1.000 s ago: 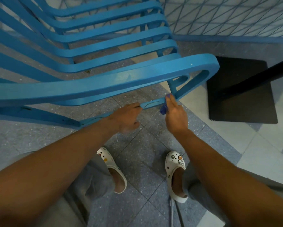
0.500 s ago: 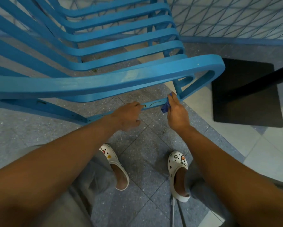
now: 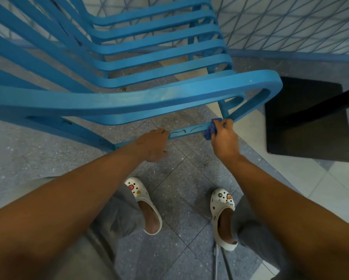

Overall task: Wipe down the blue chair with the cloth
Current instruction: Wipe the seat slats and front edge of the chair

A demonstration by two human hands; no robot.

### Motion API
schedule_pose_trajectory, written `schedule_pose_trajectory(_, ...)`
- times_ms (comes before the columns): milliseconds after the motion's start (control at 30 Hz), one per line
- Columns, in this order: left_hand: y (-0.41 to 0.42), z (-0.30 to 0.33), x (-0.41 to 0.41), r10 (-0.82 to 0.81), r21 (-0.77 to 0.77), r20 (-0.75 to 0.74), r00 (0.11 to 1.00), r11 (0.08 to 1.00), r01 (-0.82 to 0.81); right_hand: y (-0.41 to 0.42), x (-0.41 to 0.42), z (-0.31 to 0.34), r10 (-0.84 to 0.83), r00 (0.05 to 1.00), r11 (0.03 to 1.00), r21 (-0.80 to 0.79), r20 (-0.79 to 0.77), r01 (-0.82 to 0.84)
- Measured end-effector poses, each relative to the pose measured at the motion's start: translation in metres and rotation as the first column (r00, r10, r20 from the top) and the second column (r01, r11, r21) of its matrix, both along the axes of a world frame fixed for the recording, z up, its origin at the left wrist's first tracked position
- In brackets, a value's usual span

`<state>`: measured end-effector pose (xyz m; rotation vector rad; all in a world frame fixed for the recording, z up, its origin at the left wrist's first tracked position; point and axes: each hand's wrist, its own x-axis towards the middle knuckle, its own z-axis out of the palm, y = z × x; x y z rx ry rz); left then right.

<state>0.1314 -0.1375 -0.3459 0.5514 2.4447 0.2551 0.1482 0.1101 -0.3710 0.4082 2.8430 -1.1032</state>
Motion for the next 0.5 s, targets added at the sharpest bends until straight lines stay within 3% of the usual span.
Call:
schedule_pose_trajectory(67,-0.002,0.000,-0.001,-0.001,0.004,-0.002,1.000,1.000,0.001,-0.019,0.001,0.000,-0.107,0.994,0.989,-0.110,-0.032,0.103)
schedule_pose_trajectory(100,-0.003,0.000,-0.001,-0.003,0.004,0.000,1.000,1.000,0.003,-0.027,0.004,-0.002,-0.044,0.999,0.998,-0.040,-0.016,0.043)
schedule_pose_trajectory(167,-0.004,-0.001,0.000,-0.012,-0.006,0.004,1.000,1.000,0.012,-0.034,0.014,-0.013,0.216,0.966,0.941,0.231,0.144,-0.245)
schedule_pose_trajectory(233,-0.005,-0.002,0.002,-0.036,-0.022,0.004,0.999,0.999,0.037,-0.029,0.014,-0.016,0.289,0.948,0.912,0.261,0.137,-0.316)
schedule_pose_trajectory(300,-0.008,-0.003,0.004,-0.057,-0.036,0.009,0.998,0.998,0.058,-0.024,0.007,-0.006,0.190,0.982,0.981,0.027,0.007,-0.190)
schedule_pose_trajectory(333,-0.010,-0.004,0.006,-0.062,-0.038,0.008,0.998,0.997,0.063,-0.020,0.003,-0.003,0.037,0.999,0.987,-0.156,-0.025,-0.040)
schedule_pose_trajectory(400,-0.013,-0.005,0.009,-0.060,-0.019,-0.011,0.998,0.998,0.060,-0.018,-0.006,0.001,-0.243,0.966,0.877,-0.405,0.087,0.257)
schedule_pose_trajectory(467,-0.016,-0.008,0.012,-0.045,0.034,-0.061,0.997,0.998,0.047,-0.030,-0.002,-0.001,-0.273,0.953,0.883,-0.357,0.134,0.303)
schedule_pose_trajectory(500,-0.017,-0.010,0.014,-0.026,0.069,-0.098,0.995,0.997,0.033,-0.037,0.003,-0.004,-0.205,0.974,0.950,-0.222,0.096,0.222)
